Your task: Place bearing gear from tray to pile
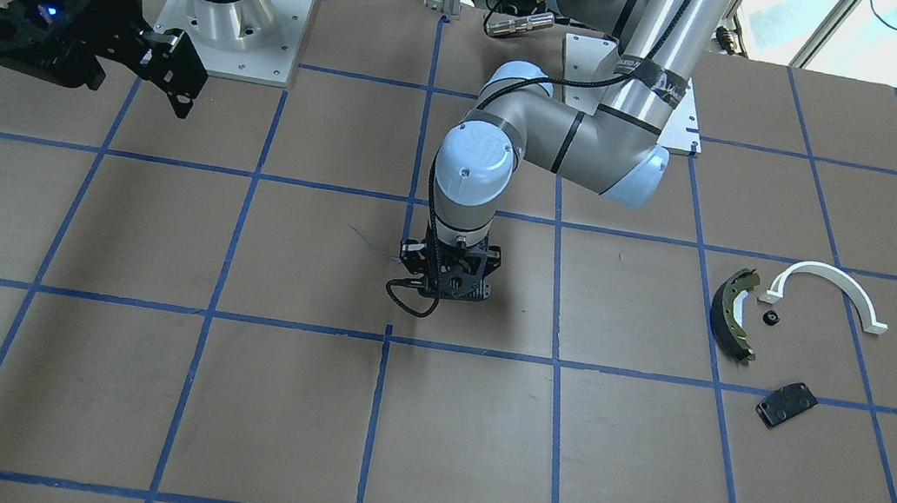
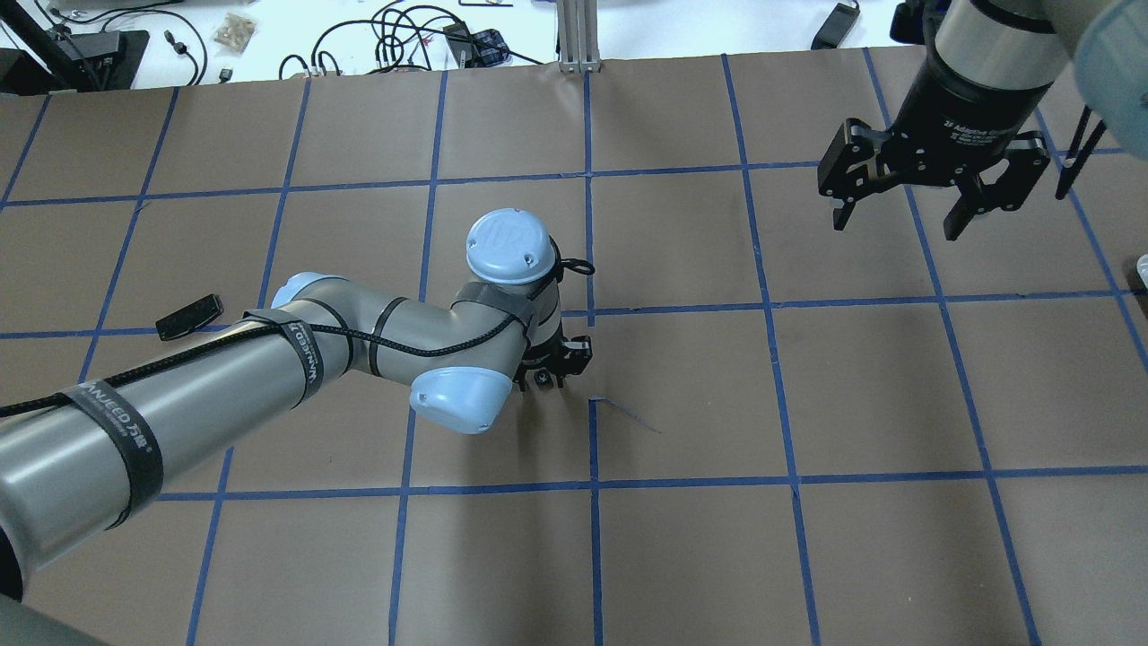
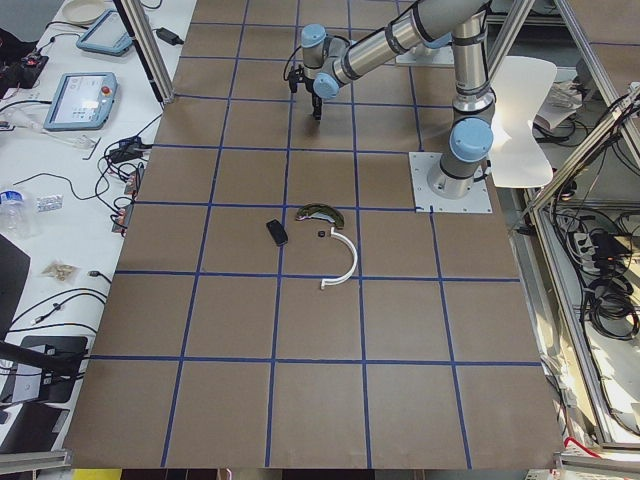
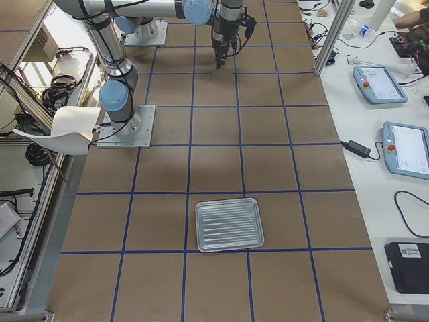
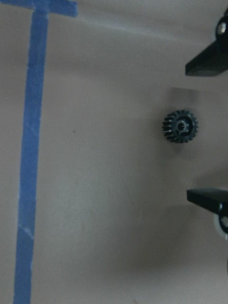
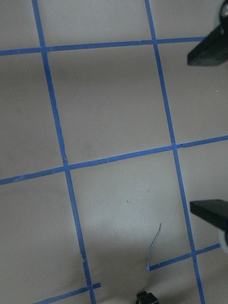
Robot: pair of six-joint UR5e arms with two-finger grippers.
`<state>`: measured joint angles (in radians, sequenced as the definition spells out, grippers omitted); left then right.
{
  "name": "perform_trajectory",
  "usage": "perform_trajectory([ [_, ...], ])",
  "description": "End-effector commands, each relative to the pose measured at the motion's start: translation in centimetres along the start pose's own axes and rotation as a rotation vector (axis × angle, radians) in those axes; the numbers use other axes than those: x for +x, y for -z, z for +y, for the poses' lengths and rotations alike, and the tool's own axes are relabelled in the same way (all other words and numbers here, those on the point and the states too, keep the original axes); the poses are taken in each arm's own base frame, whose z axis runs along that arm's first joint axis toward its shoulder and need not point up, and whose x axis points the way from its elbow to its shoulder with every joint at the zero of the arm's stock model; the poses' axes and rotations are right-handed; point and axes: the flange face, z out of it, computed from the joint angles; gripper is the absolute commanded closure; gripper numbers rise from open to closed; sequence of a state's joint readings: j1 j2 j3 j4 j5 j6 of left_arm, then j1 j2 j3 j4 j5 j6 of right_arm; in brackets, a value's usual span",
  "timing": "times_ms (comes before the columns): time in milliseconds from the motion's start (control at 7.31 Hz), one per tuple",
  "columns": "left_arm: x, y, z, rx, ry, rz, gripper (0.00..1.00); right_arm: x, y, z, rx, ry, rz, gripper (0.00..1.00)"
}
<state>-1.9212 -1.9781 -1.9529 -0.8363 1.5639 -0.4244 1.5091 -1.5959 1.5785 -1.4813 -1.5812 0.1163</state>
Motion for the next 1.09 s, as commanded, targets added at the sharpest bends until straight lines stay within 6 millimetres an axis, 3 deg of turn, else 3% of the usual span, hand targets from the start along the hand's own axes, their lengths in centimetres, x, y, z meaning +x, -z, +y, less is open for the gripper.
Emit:
perform_trajectory([
  [0,0.1,0.3,-0.1,0.014,0.012,0.009,1.00,0.0,0.3,-0.2,0.021,-0.002,-0.002,0.00],
  [274,-1.6,3.9,-1.2,0.074,0.000,0.024,1.00,0.0,0.5,0.3,0.024,-0.003,-0.004,0.00],
  [411,-5.3,5.5,-2.3,0.070,-0.015,0.010,1.00,0.0,0.5,0.3,0.025,0.003,-0.002,0.00],
  [684,-15.1,8.8,-4.2,-0.009,-0.137,-0.036,1.00,0.0,0.4,0.2,0.025,0.009,-0.002,0.00],
  [958,-24.8,10.0,-4.0,-0.053,-0.201,-0.070,1.00,0.0,0.2,0.2,0.022,0.012,0.000,0.00],
])
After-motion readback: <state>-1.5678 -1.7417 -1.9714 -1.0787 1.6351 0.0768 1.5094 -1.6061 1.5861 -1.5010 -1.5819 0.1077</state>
